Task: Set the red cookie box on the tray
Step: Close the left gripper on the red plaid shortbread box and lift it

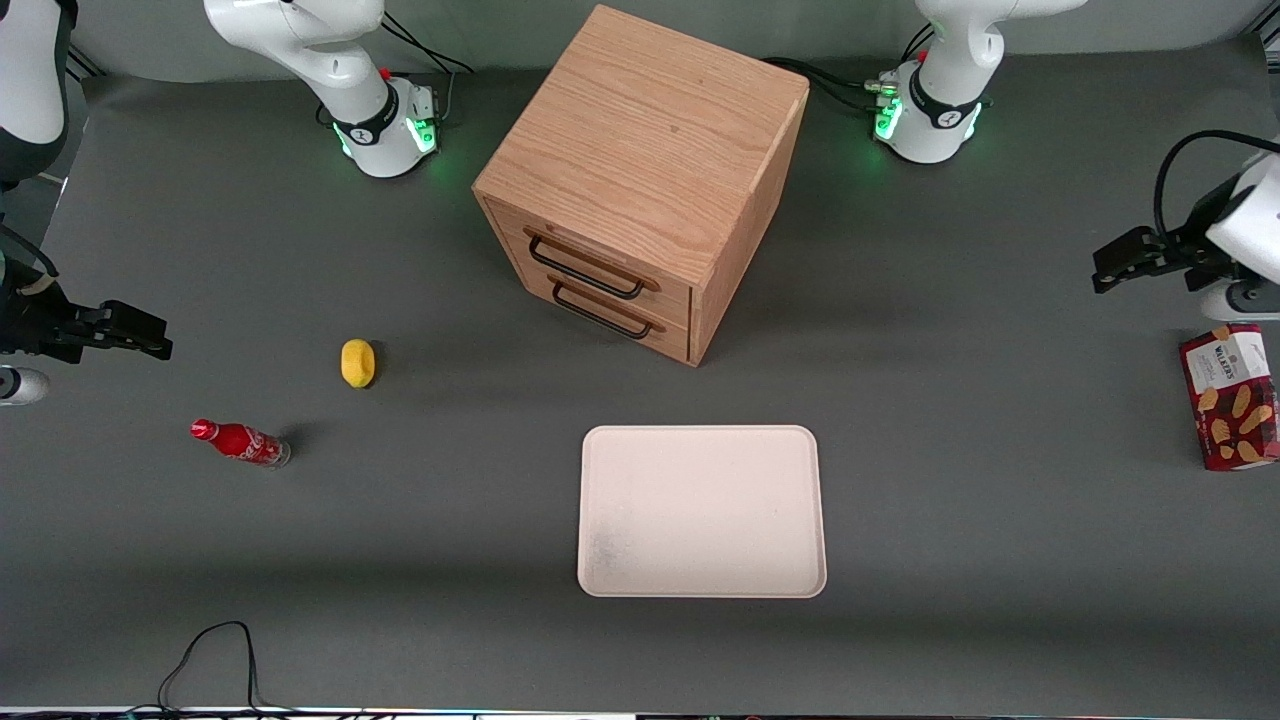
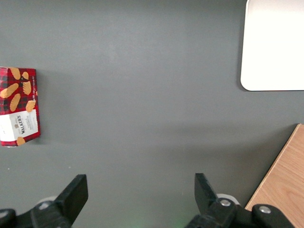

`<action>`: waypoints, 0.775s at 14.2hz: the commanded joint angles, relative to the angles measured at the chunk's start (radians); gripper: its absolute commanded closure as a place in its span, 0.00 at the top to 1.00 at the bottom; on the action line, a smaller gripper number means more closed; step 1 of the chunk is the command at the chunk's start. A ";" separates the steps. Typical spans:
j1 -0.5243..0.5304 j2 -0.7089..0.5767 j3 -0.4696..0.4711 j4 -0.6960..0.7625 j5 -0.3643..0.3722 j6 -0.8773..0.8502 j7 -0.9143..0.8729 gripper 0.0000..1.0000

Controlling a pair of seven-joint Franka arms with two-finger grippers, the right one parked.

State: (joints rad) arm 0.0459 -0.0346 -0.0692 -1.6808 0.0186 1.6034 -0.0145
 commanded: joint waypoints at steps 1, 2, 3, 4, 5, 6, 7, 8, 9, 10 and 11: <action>-0.007 -0.027 0.011 -0.027 0.006 -0.003 -0.005 1.00; -0.006 -0.024 0.011 -0.025 0.007 -0.002 -0.005 1.00; -0.004 -0.021 0.014 -0.027 0.014 0.001 0.002 1.00; 0.002 -0.015 0.020 -0.027 0.024 0.009 0.010 1.00; 0.006 -0.001 0.041 -0.027 0.046 0.013 0.021 1.00; 0.006 0.015 0.076 -0.027 0.078 0.024 0.051 1.00; 0.009 0.037 0.110 -0.027 0.110 0.044 0.117 1.00; 0.026 0.062 0.158 -0.027 0.113 0.085 0.192 1.00; 0.028 0.096 0.230 -0.027 0.106 0.134 0.268 1.00; 0.029 0.134 0.296 -0.027 0.097 0.180 0.339 1.00; 0.044 0.174 0.337 -0.025 0.078 0.237 0.426 1.00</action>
State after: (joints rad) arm 0.0746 0.0714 0.1912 -1.7112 0.1153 1.7634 0.2740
